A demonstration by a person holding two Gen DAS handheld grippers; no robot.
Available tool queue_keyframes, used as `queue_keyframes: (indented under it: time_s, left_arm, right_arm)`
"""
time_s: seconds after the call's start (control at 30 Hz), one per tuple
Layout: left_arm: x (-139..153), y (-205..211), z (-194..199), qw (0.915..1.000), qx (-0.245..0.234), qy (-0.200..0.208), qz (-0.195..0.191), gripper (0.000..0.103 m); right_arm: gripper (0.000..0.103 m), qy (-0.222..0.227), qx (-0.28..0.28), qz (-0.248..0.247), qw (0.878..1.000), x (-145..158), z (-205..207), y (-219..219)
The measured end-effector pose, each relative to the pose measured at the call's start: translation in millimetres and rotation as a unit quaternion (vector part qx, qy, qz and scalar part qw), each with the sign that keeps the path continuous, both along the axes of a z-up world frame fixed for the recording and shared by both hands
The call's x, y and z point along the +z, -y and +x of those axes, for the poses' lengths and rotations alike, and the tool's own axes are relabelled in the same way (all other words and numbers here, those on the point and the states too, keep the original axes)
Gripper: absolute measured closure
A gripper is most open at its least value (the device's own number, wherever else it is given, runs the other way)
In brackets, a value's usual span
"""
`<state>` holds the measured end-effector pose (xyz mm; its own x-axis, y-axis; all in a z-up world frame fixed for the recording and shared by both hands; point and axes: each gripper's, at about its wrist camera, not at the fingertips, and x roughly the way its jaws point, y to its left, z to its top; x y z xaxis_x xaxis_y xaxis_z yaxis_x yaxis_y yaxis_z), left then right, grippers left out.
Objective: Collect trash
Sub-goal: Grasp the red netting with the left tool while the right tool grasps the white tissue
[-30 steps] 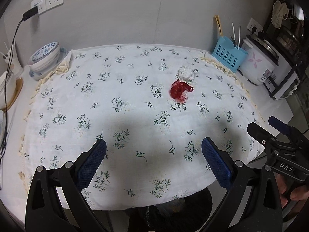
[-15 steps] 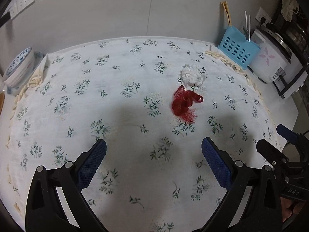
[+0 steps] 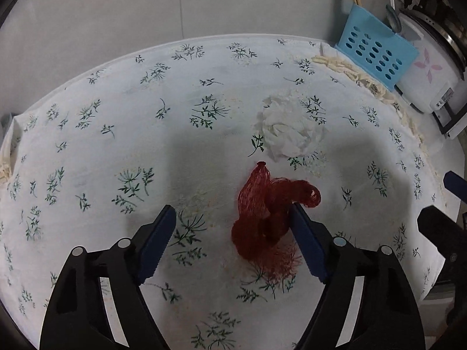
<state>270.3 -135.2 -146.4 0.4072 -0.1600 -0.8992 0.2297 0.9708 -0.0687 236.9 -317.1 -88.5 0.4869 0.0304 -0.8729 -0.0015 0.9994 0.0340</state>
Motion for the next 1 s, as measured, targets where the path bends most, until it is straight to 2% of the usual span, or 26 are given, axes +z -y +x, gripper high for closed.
queue_keyframes:
  time_s: [0.07,0.13,0.2,0.3,0.4,0.63,0.9,1.0]
  left_arm:
    - [-3,3,4,1.0,-0.004,0.002,0.007,0.032]
    - [-4,4,5,1.0,-0.009,0.0,0.001,0.044]
    - [-5,5,5,0.9999,-0.01,0.001,0.005,0.065]
    - [-3,5,6,0.9999,-0.009,-0.001,0.007,0.083]
    - [2,-1,3,0.9999,-0.001,0.002,0.01,0.087]
    - [13,-44,-4,0.9995,0.03,0.004,0.007,0.088]
    - [27,-89,-9,0.9982,0.059,0.009,-0.009,0.088]
    - [33,-99,-13,0.9978,0.064,0.011,-0.014,0.088]
  right_arm:
    - [0.008,-0.002,0.001,0.004,1.0,-1,14,-2]
    - [0.008,-0.005,0.003,0.011,1.0,-3,27,-6]
    - [0.008,-0.007,0.004,0.019,1.0,-5,40,-11]
    - [0.01,-0.014,0.011,0.029,0.999,-10,58,-22]
    - [0.012,-0.022,0.027,0.032,0.999,-17,72,-36]
    - [0.021,-0.046,0.05,0.024,0.997,-40,98,-65]
    - [0.049,-0.078,0.045,0.036,0.995,-64,114,-68]
    - [0.067,-0.078,0.043,0.04,0.995,-66,116,-69]
